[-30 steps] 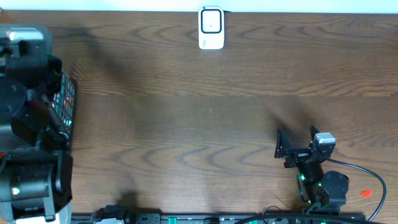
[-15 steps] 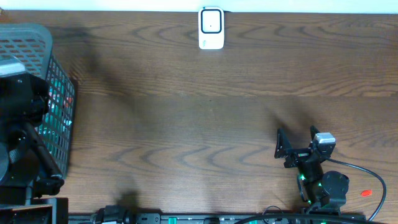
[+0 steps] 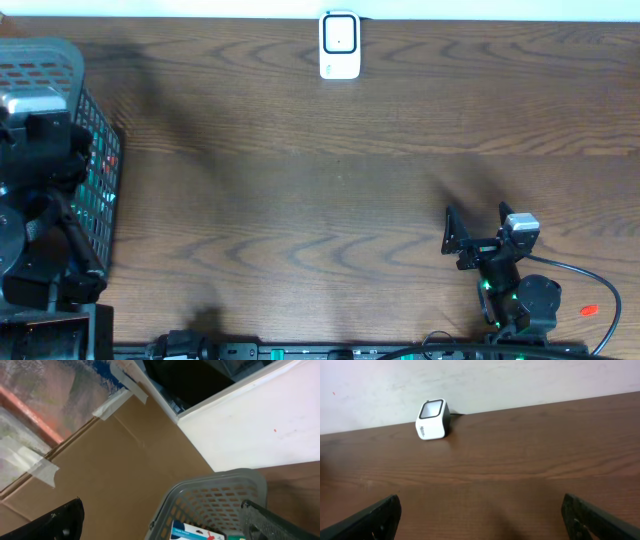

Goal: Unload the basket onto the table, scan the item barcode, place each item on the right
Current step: 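Raise the left gripper and move it over the grey basket, then lower the left gripper into the basket toward the red dustpan pack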

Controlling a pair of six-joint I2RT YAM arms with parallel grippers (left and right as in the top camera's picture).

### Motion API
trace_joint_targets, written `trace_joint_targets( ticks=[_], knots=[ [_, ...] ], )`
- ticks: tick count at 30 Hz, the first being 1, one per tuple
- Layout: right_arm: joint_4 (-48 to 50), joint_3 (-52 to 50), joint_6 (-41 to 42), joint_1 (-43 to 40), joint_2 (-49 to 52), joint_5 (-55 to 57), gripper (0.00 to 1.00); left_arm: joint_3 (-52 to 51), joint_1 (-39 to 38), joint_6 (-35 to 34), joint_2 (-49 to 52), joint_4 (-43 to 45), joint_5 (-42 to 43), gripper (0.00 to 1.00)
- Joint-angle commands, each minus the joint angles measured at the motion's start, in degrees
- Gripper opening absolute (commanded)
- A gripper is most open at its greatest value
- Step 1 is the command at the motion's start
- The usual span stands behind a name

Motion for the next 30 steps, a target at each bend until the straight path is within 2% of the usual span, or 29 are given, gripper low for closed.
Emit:
trace_joint_targets(
  ticks=[1,9,17,26,30],
  knots=[
    [-0.2,-0.1,0.2,0.2,0.1,-0.1,0.99,-1.5,1.4,1.0,-0.2,0.9,0.3,0.98],
    [-0.3,-0.1,0.2,0.2,0.1,-0.1,0.99,-8.8,3.6,3.1,-5.6,6.5,0.6,0.98],
    [-0.3,-0.1,0.3,0.2,0.1,-0.1,0.99,-15.4,10.7,2.8,-12.2,10.6,3.5,0.98],
    [-0.2,-0.1,0.3,0.2,0.1,-0.1,0.99,-15.6,12.3,-2.1,-12.2,9.7,4.5,0.98],
    [-0.2,-0.1,0.3,0.2,0.1,-0.1,0.99,-15.6,12.3,-7.6,-12.1,8.0,5.5,0.98]
  ],
)
